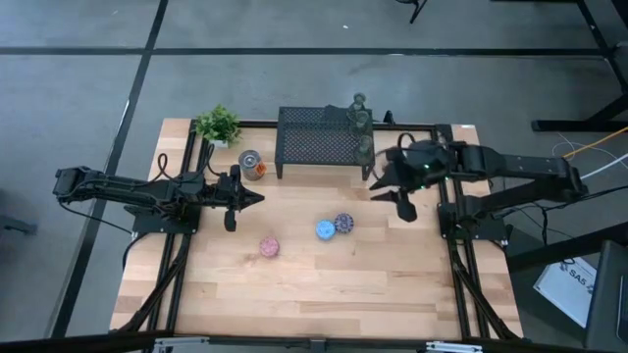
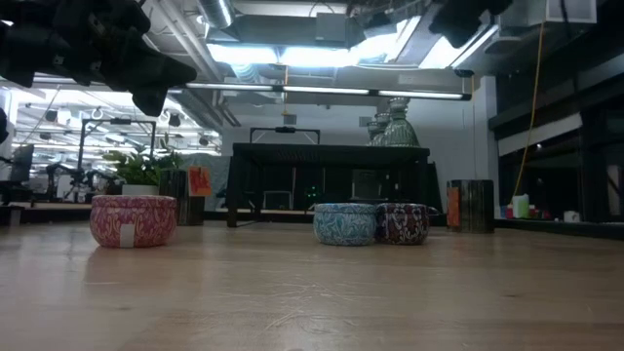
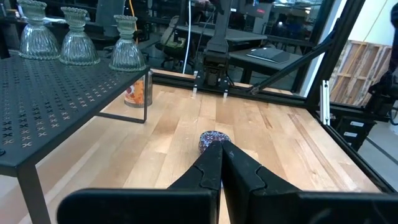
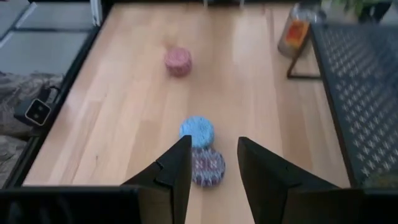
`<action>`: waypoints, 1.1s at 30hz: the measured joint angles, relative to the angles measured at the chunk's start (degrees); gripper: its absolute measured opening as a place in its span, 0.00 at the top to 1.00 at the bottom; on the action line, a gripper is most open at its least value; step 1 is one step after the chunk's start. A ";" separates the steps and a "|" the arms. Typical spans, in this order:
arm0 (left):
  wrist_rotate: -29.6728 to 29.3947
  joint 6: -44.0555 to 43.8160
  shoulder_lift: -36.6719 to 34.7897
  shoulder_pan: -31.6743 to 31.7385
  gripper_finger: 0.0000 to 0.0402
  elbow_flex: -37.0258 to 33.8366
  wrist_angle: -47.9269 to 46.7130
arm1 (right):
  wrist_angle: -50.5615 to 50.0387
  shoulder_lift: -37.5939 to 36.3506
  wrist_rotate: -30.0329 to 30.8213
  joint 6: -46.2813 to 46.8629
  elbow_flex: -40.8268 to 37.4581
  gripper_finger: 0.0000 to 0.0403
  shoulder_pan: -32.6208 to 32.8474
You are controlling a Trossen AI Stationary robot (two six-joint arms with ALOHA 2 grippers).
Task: Pick & Place candle stick holders
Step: Move the left silver scented candle to the middle of the table
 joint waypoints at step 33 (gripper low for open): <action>-4.50 -8.07 0.30 -0.03 0.99 0.00 -0.05 | 41.36 -20.36 -4.83 1.04 -40.19 0.67 0.43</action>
